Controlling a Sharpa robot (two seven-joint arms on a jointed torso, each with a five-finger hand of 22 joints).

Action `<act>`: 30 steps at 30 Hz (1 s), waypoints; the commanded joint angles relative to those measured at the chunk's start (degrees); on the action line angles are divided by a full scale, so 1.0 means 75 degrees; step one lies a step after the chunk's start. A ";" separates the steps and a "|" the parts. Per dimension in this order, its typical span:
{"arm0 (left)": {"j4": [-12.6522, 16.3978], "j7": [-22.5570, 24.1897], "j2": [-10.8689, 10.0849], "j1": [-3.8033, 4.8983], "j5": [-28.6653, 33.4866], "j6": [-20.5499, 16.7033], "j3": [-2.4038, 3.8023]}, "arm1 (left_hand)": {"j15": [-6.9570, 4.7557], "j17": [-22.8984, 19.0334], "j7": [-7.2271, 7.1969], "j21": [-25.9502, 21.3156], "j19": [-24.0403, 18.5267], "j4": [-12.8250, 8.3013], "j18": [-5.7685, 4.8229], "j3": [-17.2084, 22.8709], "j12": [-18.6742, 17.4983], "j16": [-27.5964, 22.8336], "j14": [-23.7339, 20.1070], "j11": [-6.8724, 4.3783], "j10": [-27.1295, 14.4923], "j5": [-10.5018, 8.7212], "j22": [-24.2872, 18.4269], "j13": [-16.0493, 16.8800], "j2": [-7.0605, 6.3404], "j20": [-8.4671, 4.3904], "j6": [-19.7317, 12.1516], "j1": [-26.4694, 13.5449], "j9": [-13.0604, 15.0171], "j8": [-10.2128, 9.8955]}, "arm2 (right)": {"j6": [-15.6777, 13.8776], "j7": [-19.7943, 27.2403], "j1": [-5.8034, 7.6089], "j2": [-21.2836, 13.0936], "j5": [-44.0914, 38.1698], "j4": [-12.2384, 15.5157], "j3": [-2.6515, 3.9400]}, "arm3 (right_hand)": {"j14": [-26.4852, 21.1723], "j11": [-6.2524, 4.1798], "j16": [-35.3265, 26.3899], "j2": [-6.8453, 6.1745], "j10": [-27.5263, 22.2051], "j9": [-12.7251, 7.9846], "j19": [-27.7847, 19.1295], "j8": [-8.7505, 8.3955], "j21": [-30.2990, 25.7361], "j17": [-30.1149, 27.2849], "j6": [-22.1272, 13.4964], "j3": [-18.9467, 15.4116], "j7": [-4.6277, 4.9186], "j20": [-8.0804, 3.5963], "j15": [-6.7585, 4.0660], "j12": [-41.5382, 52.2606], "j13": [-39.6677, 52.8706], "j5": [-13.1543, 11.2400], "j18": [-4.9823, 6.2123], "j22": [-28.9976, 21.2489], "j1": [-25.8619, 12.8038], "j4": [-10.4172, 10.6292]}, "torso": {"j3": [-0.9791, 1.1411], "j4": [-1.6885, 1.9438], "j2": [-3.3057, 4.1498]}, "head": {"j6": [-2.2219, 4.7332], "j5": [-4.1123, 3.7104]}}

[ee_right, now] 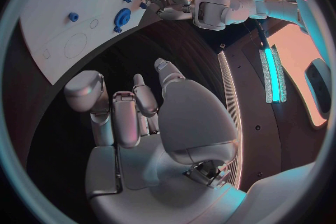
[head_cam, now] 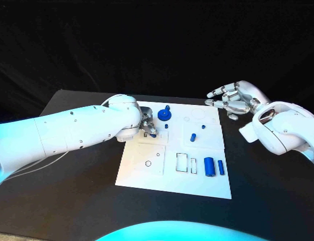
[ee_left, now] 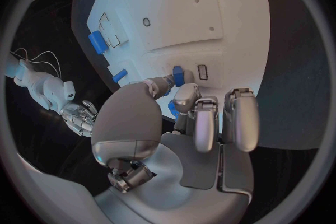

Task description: Assemble the parts on the task board

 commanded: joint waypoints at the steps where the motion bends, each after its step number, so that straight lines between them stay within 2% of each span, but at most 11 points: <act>1: 0.0010 0.0007 0.0004 -0.0033 0.0047 0.0228 -0.0016 | -0.0042 0.2012 -0.0083 0.0041 0.0178 -0.1143 -0.0086 0.1167 0.0002 0.0019 0.0804 -0.0010 0.0040 0.0024 0.0403 -0.0021 0.0070 -0.0049 0.0040 -0.0011 0.0017 0.0043 | 0.0078 -0.0024 -0.0003 0.0002 -0.0041 -0.0001 0.0004 | 0.0301 0.0009 -0.0040 0.0046 -0.0056 0.0013 -0.0060 0.0047 -0.0021 0.0674 -0.0039 -0.0009 0.0006 0.0008 -0.0017 -0.0031 0.0000 0.0035 0.0127 -0.0009 0.0015 0.0057 | -0.0001 -0.0006 0.0006 | -0.0024 0.0018; 5: 0.0015 0.0002 0.0004 -0.0033 0.0051 0.0354 -0.0016 | -0.0047 0.2012 -0.0107 0.0040 0.0178 -0.1090 -0.0086 0.1085 0.0017 0.0019 0.0804 -0.0019 0.0045 0.0023 0.0403 -0.0017 0.0003 -0.0055 0.0054 -0.0163 0.0035 0.0075 | 0.0085 -0.0023 -0.0004 0.0011 -0.0041 -0.0015 0.0004 | 0.0300 0.0009 -0.0041 0.0047 -0.0056 0.0013 -0.0062 0.0048 -0.0029 0.0673 -0.0039 -0.0009 0.0006 0.0008 -0.0017 -0.0031 0.0000 0.0036 0.0129 -0.0015 0.0014 0.0057 | -0.0007 0.0001 0.0006 | -0.0034 0.0024; 15: -0.0035 -0.0001 -0.0003 -0.0033 0.0102 0.0513 -0.0016 | -0.0104 0.2012 -0.0209 0.0053 0.0191 -0.0708 -0.0091 0.0439 0.0065 0.0019 0.0804 -0.0093 0.0048 0.0021 0.0437 -0.0009 -0.0183 -0.0098 0.0274 -0.0813 0.0043 0.0185 | 0.0094 -0.0013 -0.0013 0.0023 -0.0040 -0.0038 0.0004 | 0.0296 0.0009 -0.0053 0.0046 -0.0064 0.0014 -0.0073 0.0051 -0.0062 0.0664 -0.0037 -0.0011 0.0005 0.0008 -0.0017 -0.0039 -0.0009 0.0038 0.0135 -0.0044 0.0009 0.0063 | -0.0007 0.0002 0.0000 | -0.0070 0.0053; 30: -0.0125 0.0002 0.0026 -0.0030 0.0164 0.0372 -0.0014 | -0.0129 0.2012 -0.0231 0.0055 0.0198 -0.0452 -0.0094 0.0027 0.0094 0.0019 0.0804 -0.0116 0.0029 0.0023 0.0453 -0.0005 -0.0146 -0.0128 0.0308 -0.1054 0.0012 0.0192 | 0.0095 -0.0010 -0.0016 0.0039 -0.0040 -0.0050 0.0004 | 0.0296 0.0009 -0.0053 0.0046 -0.0064 0.0014 -0.0073 0.0051 -0.0062 0.0664 -0.0037 -0.0011 0.0005 0.0008 -0.0017 -0.0039 -0.0009 0.0038 0.0135 -0.0044 0.0009 0.0063 | -0.0002 -0.0009 0.0000 | -0.0060 0.0040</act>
